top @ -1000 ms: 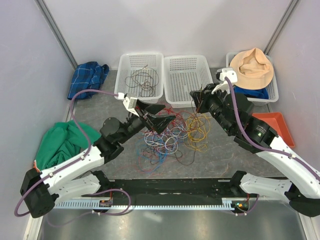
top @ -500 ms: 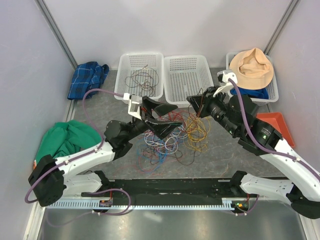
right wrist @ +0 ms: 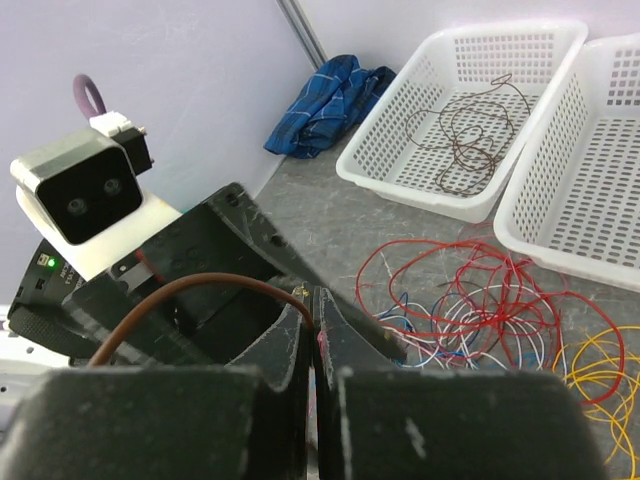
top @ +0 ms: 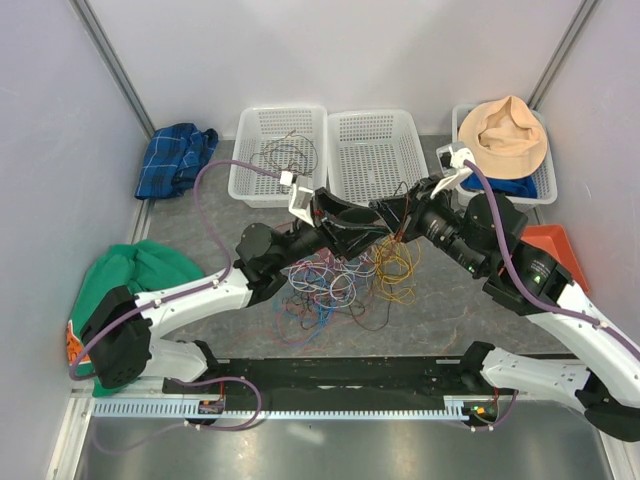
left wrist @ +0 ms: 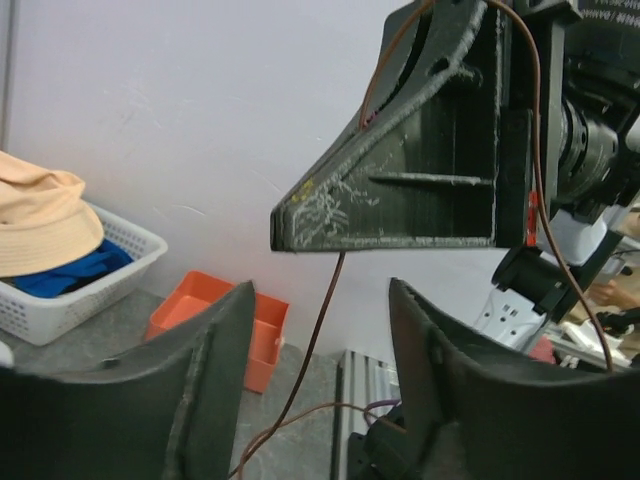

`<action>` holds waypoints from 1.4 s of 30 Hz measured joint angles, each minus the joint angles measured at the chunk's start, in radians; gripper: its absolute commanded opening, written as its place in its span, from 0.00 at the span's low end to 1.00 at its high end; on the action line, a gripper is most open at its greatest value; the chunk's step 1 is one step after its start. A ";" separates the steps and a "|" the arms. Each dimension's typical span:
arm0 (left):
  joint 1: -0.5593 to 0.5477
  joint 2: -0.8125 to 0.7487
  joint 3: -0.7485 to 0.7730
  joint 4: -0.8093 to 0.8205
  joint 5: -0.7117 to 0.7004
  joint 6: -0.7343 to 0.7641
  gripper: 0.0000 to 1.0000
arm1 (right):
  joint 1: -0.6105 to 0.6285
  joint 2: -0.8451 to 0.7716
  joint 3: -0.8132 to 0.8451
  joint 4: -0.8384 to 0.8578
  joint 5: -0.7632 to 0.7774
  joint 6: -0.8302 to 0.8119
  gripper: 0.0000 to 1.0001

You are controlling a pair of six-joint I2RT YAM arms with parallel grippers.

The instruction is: Untangle the cables

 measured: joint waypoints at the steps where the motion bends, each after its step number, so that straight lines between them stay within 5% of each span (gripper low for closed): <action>1: -0.002 0.008 0.011 -0.003 0.001 0.000 0.07 | 0.000 -0.002 -0.003 0.000 -0.002 0.001 0.00; 2: -0.005 0.017 0.024 -0.013 0.003 0.006 0.02 | 0.000 -0.003 -0.005 0.000 -0.003 0.001 0.03; 3: -0.006 0.022 0.033 -0.025 0.003 0.003 0.02 | 0.000 -0.004 -0.008 -0.001 -0.006 0.002 0.30; 6: -0.008 0.024 0.051 -0.078 0.006 0.012 0.02 | -0.002 -0.013 -0.022 0.000 -0.005 0.009 0.84; 8: -0.009 0.018 0.062 -0.134 -0.010 0.023 0.02 | -0.002 -0.031 -0.037 -0.006 -0.002 0.003 0.96; 13: -0.008 -0.036 0.141 -0.404 -0.113 0.091 0.02 | 0.000 -0.104 -0.074 -0.046 0.074 -0.019 0.98; 25: 0.191 -0.016 0.738 -0.974 -0.333 0.188 0.02 | 0.000 -0.245 -0.229 -0.138 0.298 -0.008 0.98; 42: 0.486 0.500 1.339 -1.203 -0.460 0.259 0.02 | 0.000 -0.252 -0.384 -0.084 0.335 -0.002 0.98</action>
